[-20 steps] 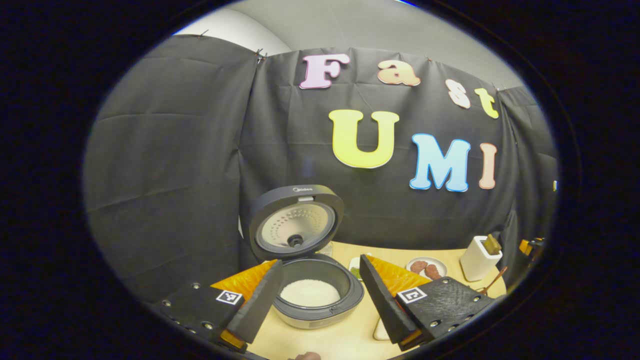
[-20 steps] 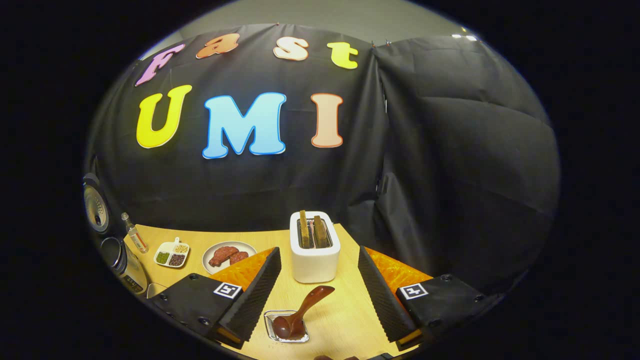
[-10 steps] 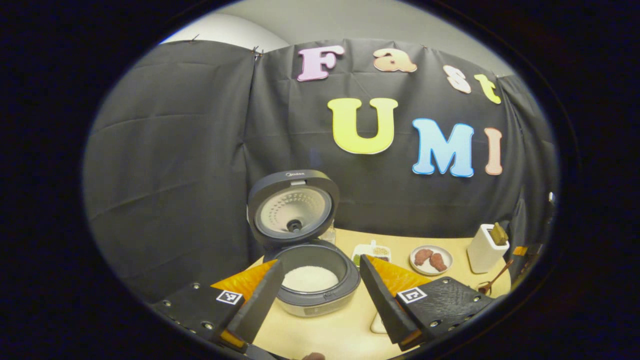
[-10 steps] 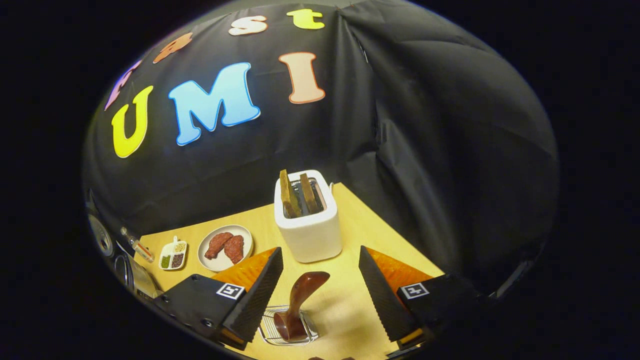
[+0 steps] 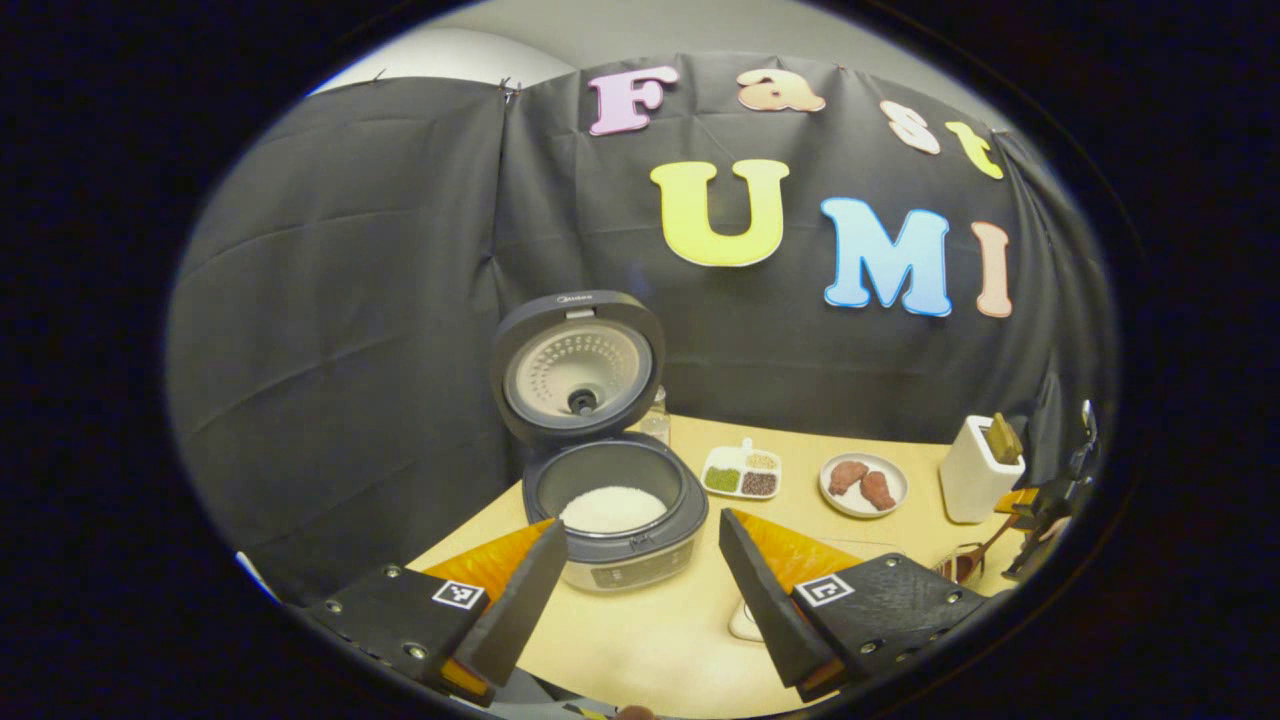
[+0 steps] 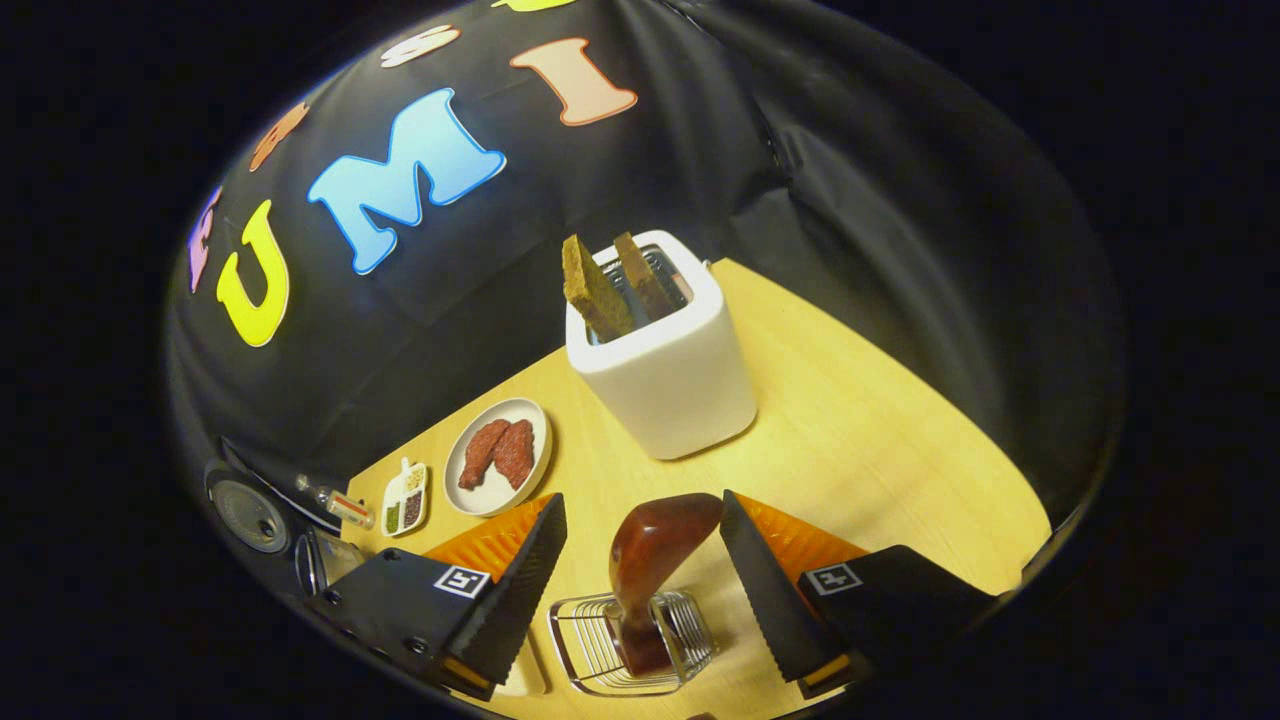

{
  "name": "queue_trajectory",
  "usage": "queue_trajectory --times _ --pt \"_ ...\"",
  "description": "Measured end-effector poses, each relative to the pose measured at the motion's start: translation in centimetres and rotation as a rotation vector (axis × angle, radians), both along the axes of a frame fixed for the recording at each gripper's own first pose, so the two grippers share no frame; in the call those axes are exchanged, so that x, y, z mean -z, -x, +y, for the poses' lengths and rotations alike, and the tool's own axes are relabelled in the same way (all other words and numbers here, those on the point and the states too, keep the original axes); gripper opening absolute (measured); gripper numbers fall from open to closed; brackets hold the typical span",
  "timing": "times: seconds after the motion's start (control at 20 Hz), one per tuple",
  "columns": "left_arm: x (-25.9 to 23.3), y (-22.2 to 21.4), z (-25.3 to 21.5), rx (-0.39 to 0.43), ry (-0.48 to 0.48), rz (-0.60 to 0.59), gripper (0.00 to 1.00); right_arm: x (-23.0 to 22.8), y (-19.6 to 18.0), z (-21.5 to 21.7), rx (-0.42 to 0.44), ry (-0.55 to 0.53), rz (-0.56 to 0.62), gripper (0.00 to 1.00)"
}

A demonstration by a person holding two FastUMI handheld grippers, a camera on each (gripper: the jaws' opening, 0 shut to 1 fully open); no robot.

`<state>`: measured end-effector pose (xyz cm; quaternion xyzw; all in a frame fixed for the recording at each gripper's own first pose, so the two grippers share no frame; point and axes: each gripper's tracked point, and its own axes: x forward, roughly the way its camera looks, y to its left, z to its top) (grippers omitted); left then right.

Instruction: Close the left gripper, press the button to open the rice cooker; take a wooden spoon from the chopstick holder with the right hand, scoop a spoonful of rice and pour it into the rice cooker, then put the wooden spoon back into the chopstick holder.

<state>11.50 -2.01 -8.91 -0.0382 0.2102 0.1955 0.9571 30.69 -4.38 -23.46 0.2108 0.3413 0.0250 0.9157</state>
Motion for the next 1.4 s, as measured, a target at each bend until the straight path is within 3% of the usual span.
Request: queue_trajectory --times 0.05,0.15,0.25,0.3,0.45,0.5,0.6,0.9,1.05,1.4 --pt "0.1 0.1 -0.6 0.009 0.011 0.001 0.96 0.4 -0.5 0.1 -0.003 -0.018 0.006 0.95" --pt "0.4 0.2 -1.3 0.014 0.022 0.002 0.96 0.9 -1.5 0.2 0.000 -0.054 0.023 0.86" --pt "0.7 0.6 -1.5 0.010 0.017 0.007 0.96 1.1 -1.6 -0.4 0.010 -0.068 0.026 0.55" --pt "0.9 0.7 -1.6 0.006 0.016 0.009 0.96 1.2 -1.6 -0.7 0.015 -0.070 0.036 0.46" --pt "2.0 1.2 -1.8 0.000 0.019 0.034 0.97 1.4 -1.0 0.7 0.004 -0.172 0.106 0.34" --pt "2.4 1.3 -1.8 0.000 0.023 0.040 0.96 1.6 -1.5 0.7 0.022 -0.167 0.100 0.34" --pt "2.5 1.3 -1.8 0.004 0.034 0.043 0.96 0.2 -0.7 0.9 0.015 -0.149 0.061 0.24" --pt "1.8 1.1 -0.1 0.045 0.023 0.010 0.96 -4.7 0.8 2.1 0.010 -0.081 -0.051 0.28" --pt "2.1 0.6 1.2 0.080 0.061 -0.011 0.96 -8.2 1.7 3.0 0.040 -0.083 -0.110 0.27" --pt "3.1 1.0 7.6 0.117 0.108 -0.056 0.96 -14.5 3.9 7.9 0.047 -0.072 -0.208 0.28"
